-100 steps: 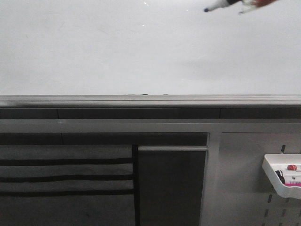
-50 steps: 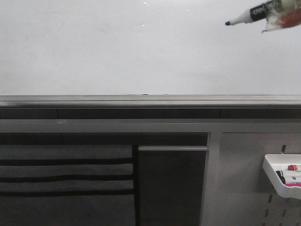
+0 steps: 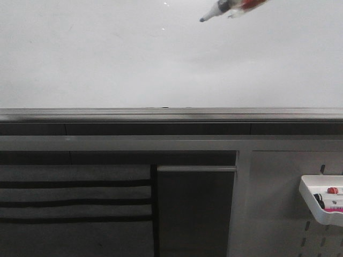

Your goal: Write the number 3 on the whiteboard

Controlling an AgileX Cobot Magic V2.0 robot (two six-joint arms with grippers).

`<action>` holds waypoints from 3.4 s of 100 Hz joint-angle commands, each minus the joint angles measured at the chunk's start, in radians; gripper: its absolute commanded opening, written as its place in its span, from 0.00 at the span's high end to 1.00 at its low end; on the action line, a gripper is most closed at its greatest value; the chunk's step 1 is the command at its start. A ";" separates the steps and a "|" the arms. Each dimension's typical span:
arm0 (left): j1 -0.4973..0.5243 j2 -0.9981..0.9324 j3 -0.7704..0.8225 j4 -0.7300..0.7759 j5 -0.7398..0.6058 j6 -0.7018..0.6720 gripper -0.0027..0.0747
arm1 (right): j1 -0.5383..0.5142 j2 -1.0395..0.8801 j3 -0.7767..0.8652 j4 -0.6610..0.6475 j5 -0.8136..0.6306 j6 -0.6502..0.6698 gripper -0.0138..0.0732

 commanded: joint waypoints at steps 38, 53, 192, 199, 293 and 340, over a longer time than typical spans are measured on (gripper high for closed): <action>0.001 -0.001 -0.028 -0.021 -0.071 -0.010 0.48 | 0.112 0.182 -0.097 -0.139 -0.377 0.099 0.90; 0.001 -0.001 -0.028 -0.021 -0.071 -0.010 0.48 | 0.112 0.233 -0.097 -0.143 -0.430 0.099 0.90; 0.001 0.004 -0.028 -0.021 -0.071 -0.010 0.48 | 0.253 0.071 0.019 -0.102 -0.272 -0.021 0.90; 0.001 0.004 -0.028 -0.021 -0.071 -0.010 0.48 | 0.266 -0.009 0.078 -0.102 -0.275 -0.087 0.90; -0.129 0.173 -0.120 -0.098 -0.011 0.288 0.48 | 0.407 -0.098 0.145 -0.106 -0.316 -0.601 0.90; -0.372 0.511 -0.323 -0.086 -0.021 0.433 0.48 | 0.424 -0.098 0.145 -0.109 -0.330 -0.601 0.90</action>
